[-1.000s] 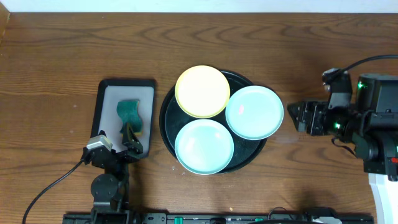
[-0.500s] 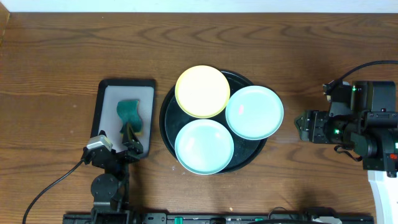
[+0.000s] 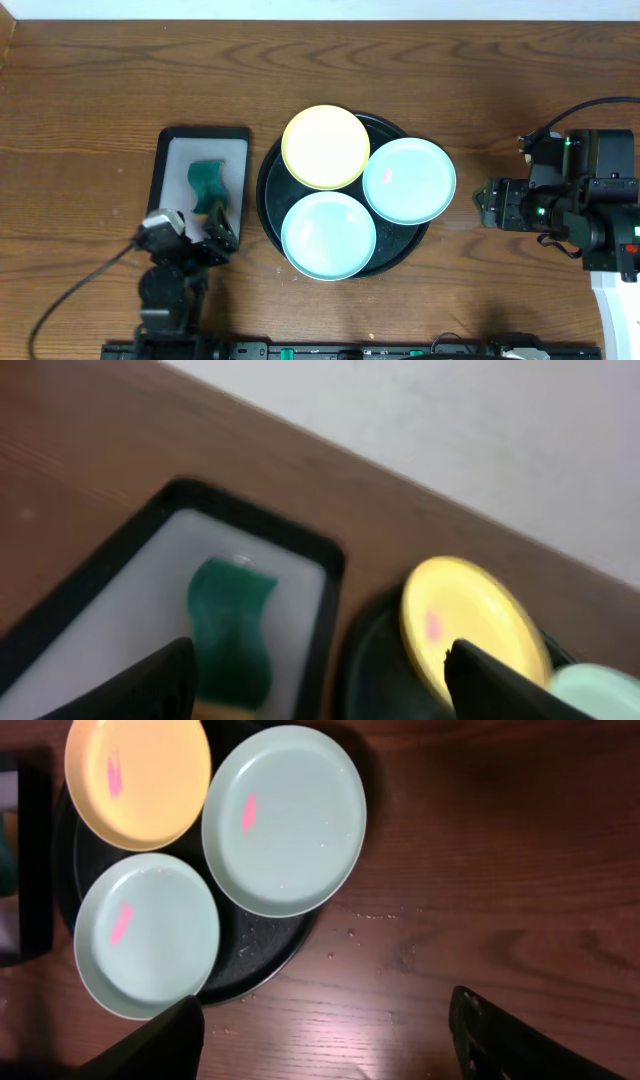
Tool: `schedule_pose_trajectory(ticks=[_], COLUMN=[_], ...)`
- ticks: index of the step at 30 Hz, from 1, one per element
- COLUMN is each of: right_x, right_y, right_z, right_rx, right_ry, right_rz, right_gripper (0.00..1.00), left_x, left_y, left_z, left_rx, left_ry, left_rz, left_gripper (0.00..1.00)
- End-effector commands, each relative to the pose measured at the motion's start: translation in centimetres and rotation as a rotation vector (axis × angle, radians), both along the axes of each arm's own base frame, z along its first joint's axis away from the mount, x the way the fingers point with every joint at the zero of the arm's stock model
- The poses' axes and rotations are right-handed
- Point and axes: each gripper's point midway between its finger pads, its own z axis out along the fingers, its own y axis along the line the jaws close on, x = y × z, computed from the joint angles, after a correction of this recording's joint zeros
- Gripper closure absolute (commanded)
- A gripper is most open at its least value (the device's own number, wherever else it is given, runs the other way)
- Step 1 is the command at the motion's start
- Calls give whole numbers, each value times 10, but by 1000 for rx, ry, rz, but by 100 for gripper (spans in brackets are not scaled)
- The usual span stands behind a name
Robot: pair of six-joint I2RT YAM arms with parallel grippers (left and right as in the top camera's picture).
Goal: Clean dirty plates on tray and stack at the side
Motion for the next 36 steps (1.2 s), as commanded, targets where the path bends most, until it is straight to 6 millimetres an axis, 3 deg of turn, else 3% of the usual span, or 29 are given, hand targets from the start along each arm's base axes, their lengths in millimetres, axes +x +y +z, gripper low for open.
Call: schedule_pose_trajectory(ticks=[1, 8, 14, 17, 20, 28, 36], right_x=[2, 4, 6, 6, 4, 0, -1], right_y=[1, 1, 1, 1, 6, 29, 34], right_z=[3, -5, -8, -10, -14, -23, -47], right_rx=[-4, -5, -5, -5, -7, -57, -108], right_ry=[-2, 34, 48, 62, 82, 113, 165], right_rz=[3, 3, 3, 4, 24, 129, 164], right_gripper=[23, 21, 20, 20, 20, 18, 17], left_x=[-5, -10, -12, -4, 0, -18, -12], left_y=[-4, -4, -4, -4, -4, -1, 7], left_z=[66, 124, 137, 132, 115, 80, 48], left_rx=[-29, 15, 97, 98, 99, 120, 156], left_ry=[-23, 265, 544, 628, 720, 941, 1059], left_rz=[-18, -30, -78, -82, -84, -95, -68], left_gripper=[21, 21, 21, 20, 20, 21, 22])
